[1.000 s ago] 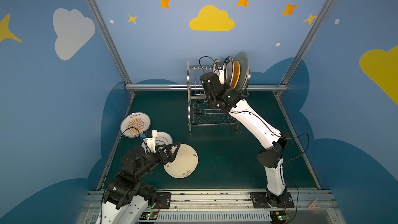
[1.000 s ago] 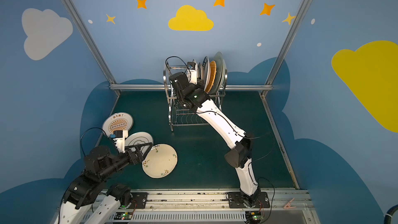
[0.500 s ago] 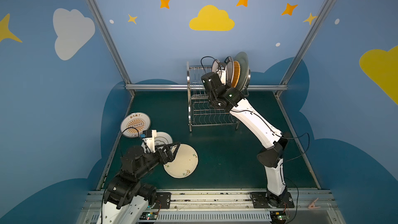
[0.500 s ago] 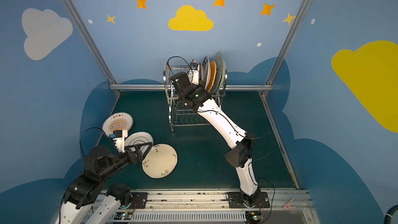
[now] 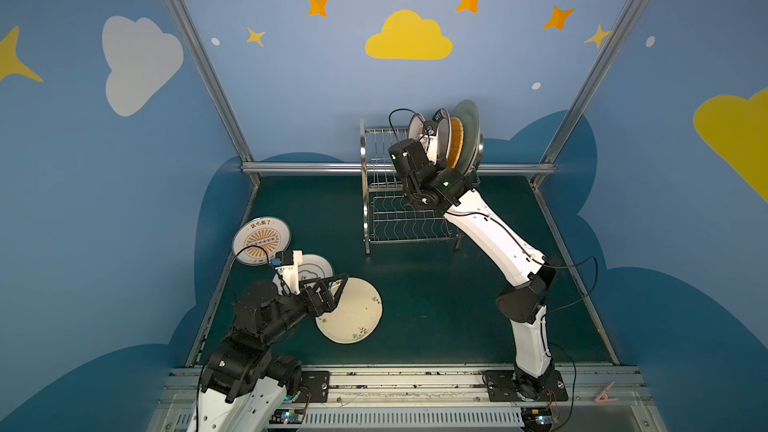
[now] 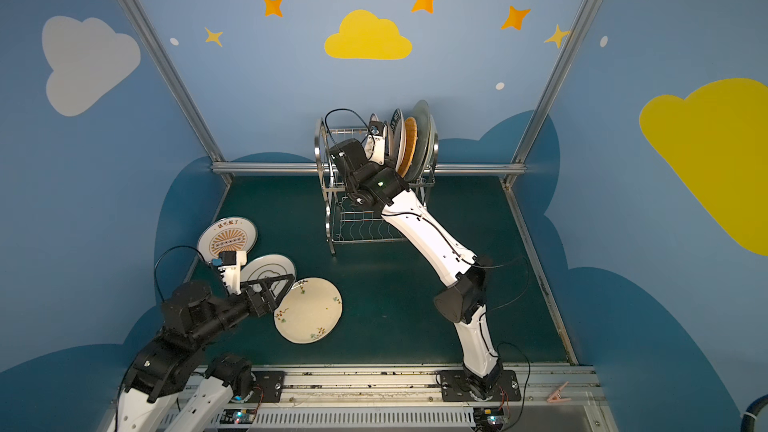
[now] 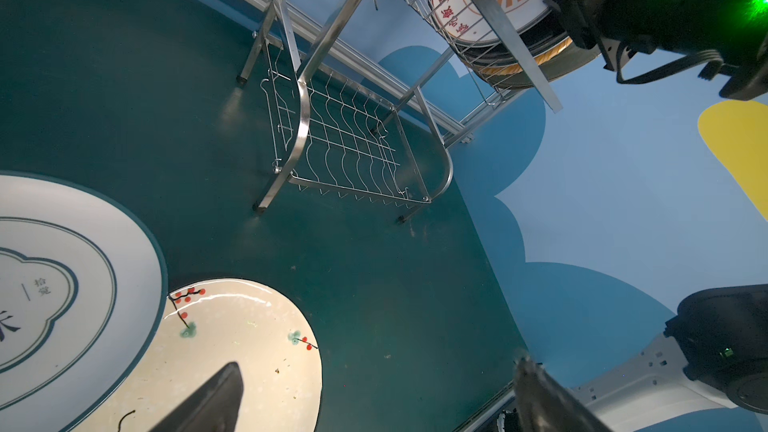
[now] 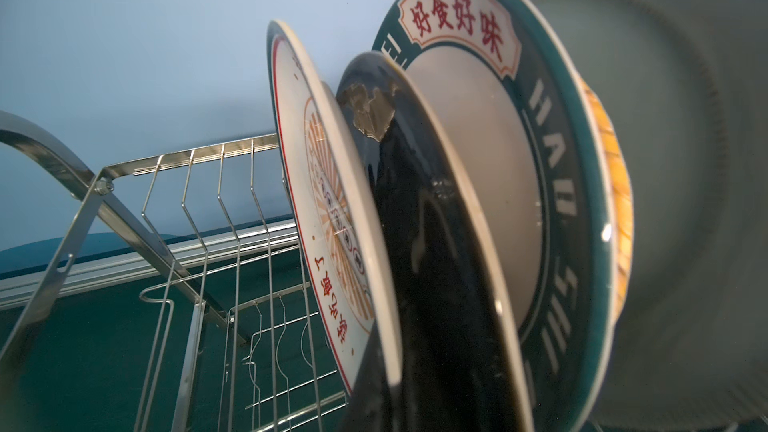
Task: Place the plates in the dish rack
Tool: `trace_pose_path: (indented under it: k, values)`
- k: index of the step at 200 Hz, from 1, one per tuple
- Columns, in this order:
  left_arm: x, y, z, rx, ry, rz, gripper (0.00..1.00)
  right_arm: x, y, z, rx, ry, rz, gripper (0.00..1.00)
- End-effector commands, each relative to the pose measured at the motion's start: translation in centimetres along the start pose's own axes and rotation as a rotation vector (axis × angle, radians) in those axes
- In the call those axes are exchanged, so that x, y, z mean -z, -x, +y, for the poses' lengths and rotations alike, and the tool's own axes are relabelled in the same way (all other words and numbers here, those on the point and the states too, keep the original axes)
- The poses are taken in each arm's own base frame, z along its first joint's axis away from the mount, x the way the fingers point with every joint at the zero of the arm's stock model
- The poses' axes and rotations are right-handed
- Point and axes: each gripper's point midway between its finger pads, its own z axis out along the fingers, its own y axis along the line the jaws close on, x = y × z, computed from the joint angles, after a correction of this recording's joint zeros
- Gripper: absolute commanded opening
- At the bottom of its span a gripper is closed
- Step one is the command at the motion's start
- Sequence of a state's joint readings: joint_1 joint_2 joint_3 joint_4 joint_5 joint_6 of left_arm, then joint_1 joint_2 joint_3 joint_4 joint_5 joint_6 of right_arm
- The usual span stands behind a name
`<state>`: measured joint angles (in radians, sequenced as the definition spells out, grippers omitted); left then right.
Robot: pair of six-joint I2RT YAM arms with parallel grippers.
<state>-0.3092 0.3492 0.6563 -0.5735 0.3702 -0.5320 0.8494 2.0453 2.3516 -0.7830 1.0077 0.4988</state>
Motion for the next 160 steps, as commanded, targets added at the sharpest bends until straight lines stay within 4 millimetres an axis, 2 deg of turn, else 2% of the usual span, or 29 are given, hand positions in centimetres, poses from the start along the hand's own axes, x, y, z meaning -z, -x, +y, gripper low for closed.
trace_pose_path:
  k: [1, 120, 160]
  values:
    - [0.1, 0.2, -0.3, -0.009, -0.016, -0.011, 1.00, 0.7, -0.3, -0.1, 0.009, 0.016, 0.028, 0.07]
    - [0.1, 0.3, -0.2, -0.007, -0.012, -0.015, 1.00, 2.2, 1.2, -0.2, 0.006, 0.042, 0.002, 0.17]
    - [0.1, 0.3, -0.1, -0.005, -0.009, -0.017, 1.00, 2.9, 1.7, 0.0, -0.001, 0.071, -0.004, 0.26]
